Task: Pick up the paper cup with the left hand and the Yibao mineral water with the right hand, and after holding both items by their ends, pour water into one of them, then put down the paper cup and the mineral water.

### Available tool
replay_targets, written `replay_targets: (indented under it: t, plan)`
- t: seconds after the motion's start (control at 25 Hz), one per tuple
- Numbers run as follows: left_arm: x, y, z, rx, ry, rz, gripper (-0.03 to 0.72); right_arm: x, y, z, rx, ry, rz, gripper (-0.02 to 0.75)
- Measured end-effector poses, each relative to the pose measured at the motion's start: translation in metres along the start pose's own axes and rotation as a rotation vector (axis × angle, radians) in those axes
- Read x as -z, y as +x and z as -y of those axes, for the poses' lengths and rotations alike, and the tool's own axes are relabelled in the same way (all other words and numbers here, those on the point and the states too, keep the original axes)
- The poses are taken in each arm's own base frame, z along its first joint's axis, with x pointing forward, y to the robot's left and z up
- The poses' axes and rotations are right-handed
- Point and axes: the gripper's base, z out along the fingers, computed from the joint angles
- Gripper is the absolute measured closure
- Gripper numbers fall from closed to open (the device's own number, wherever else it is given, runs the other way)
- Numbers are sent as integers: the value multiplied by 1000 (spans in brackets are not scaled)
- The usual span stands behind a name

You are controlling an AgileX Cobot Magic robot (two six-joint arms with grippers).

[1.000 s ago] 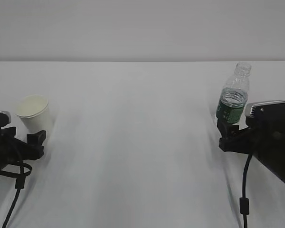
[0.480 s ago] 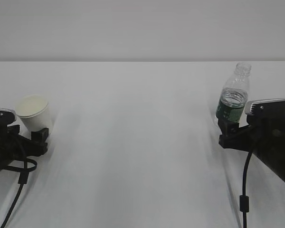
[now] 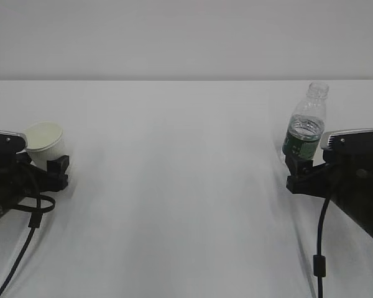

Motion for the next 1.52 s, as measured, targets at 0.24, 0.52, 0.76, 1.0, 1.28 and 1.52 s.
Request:
replay_targets:
  t: [0.24,0.52,0.76,1.0,1.28,1.52]
  plan:
    - [-8,-8,0,2,0,36,95,0,0,0,3,0,0,145]
    - [-11,-2,-4,4,-11,22,96,0,0,0,3,0,0,145]
    - [-11,-2,-4,4,-6,21,106,0,0,0,2,2,0,145]
    - [-11,-2,-3,1,-1,21,191,0,0,0,3,3,0,145]
    - [-11,-2,3,-28,67,23,218,-2,-2,2,10,26,9,146]
    - [-10,-2,7,-38,112,23,220,-14,-14,3,23,51,59,146]
